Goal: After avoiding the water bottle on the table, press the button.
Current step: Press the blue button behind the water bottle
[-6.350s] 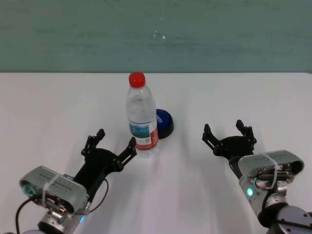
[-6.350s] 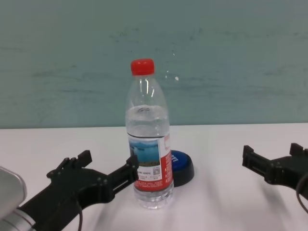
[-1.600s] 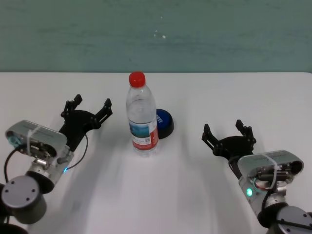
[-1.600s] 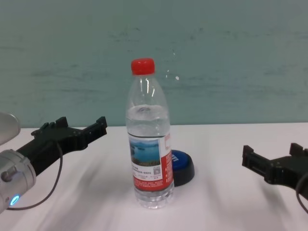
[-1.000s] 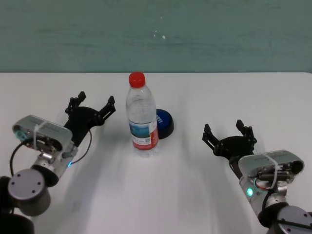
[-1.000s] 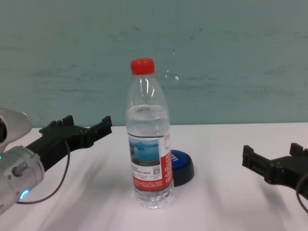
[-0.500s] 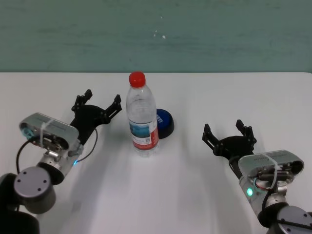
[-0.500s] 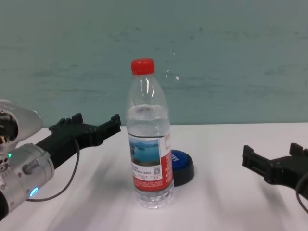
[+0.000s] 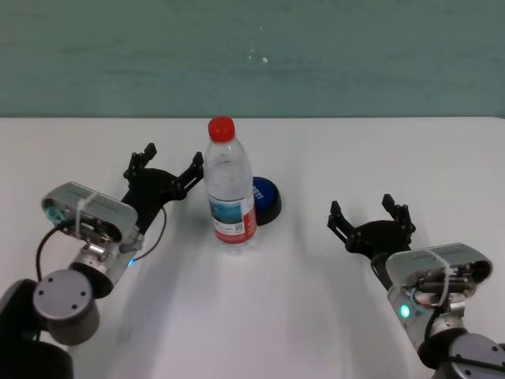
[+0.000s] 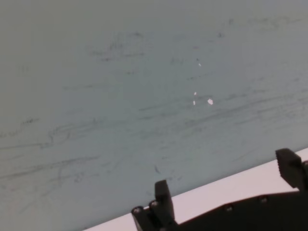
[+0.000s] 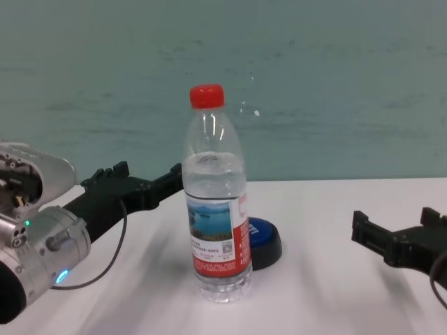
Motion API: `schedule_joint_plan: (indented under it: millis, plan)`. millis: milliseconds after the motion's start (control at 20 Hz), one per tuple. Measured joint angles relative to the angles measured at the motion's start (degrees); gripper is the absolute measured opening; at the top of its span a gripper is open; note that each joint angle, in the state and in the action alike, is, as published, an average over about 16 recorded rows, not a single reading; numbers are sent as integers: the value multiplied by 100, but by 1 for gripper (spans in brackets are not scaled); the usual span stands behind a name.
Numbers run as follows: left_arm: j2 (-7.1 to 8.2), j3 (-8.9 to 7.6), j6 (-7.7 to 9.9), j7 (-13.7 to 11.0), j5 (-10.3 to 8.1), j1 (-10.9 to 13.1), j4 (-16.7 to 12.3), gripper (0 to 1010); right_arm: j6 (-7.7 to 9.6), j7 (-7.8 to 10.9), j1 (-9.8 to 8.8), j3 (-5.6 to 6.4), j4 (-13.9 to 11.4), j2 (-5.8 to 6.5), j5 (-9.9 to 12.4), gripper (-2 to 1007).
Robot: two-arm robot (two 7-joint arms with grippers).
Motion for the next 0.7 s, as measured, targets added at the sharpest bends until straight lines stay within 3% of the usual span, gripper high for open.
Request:
schedule_joint_plan:
  millis: [700]
  plan:
    - [-33, 8, -18, 57, 74, -49, 84, 1010, 0, 0, 0, 0, 0, 0, 0, 1004]
